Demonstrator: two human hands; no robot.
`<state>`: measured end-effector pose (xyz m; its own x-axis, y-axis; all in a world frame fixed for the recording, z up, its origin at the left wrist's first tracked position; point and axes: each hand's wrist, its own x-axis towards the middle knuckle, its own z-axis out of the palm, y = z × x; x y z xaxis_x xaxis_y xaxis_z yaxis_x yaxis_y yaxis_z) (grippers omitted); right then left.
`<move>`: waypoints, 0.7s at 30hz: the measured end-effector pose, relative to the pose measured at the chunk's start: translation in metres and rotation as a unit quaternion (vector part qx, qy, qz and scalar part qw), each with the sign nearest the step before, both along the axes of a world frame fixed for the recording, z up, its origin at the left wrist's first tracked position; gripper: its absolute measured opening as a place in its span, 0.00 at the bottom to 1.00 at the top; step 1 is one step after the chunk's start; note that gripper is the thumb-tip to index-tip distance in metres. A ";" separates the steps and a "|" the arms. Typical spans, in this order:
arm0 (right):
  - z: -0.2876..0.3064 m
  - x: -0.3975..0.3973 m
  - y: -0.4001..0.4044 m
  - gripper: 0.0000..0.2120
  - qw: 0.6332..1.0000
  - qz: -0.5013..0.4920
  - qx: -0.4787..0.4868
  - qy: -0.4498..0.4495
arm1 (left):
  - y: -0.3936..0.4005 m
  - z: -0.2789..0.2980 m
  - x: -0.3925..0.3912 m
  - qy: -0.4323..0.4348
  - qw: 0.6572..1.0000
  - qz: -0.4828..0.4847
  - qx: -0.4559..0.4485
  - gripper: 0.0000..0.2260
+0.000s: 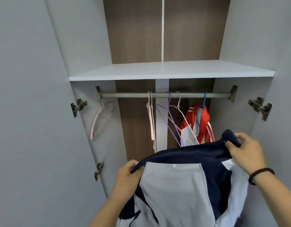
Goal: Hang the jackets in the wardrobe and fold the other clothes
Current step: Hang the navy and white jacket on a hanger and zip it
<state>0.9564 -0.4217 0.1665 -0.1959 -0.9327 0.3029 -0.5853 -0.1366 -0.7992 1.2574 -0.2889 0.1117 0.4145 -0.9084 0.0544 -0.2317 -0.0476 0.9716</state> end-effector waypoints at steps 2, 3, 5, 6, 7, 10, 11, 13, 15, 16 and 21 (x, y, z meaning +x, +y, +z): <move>-0.011 0.006 0.000 0.12 0.996 0.074 -0.003 0.053 | -0.021 0.012 -0.010 0.013 0.999 0.001 -0.049 0.12; -0.015 0.012 0.003 0.18 0.988 0.136 -0.023 0.065 | -0.030 0.021 -0.016 0.008 0.998 -0.013 -0.066 0.11; -0.022 0.029 0.010 0.30 0.954 0.296 -0.039 0.027 | -0.047 0.037 -0.031 -0.041 0.993 -0.061 -0.089 0.10; -0.026 0.040 0.013 0.32 0.931 0.365 -0.007 0.005 | -0.054 0.041 -0.040 -0.082 0.988 -0.083 -0.096 0.10; -0.031 0.051 0.015 0.28 0.908 0.417 0.036 -0.009 | -0.060 0.044 -0.048 -0.123 0.982 -0.102 -0.103 0.10; -0.045 0.072 0.012 0.02 0.899 0.427 0.091 -0.042 | -0.072 0.048 -0.059 -0.210 0.963 -0.096 -0.135 0.10; -0.047 0.073 0.008 0.07 0.908 0.403 0.092 -0.067 | -0.074 0.046 -0.056 -0.235 0.958 -0.075 -0.144 0.11; -0.042 0.073 -0.001 0.06 0.921 0.366 0.068 -0.118 | -0.075 0.041 -0.045 -0.302 0.942 -0.034 -0.141 0.12; -0.030 0.074 -0.009 0.06 0.926 0.353 0.036 -0.128 | -0.075 0.031 -0.035 -0.382 0.916 -0.015 -0.123 0.12; -0.025 0.076 -0.015 0.07 0.926 0.353 0.033 -0.130 | -0.076 0.025 -0.031 -0.412 0.904 -0.011 -0.115 0.12; -0.018 0.091 -0.043 0.06 0.926 0.333 0.028 -0.174 | -0.085 -0.006 -0.011 -0.443 0.895 0.017 -0.049 0.13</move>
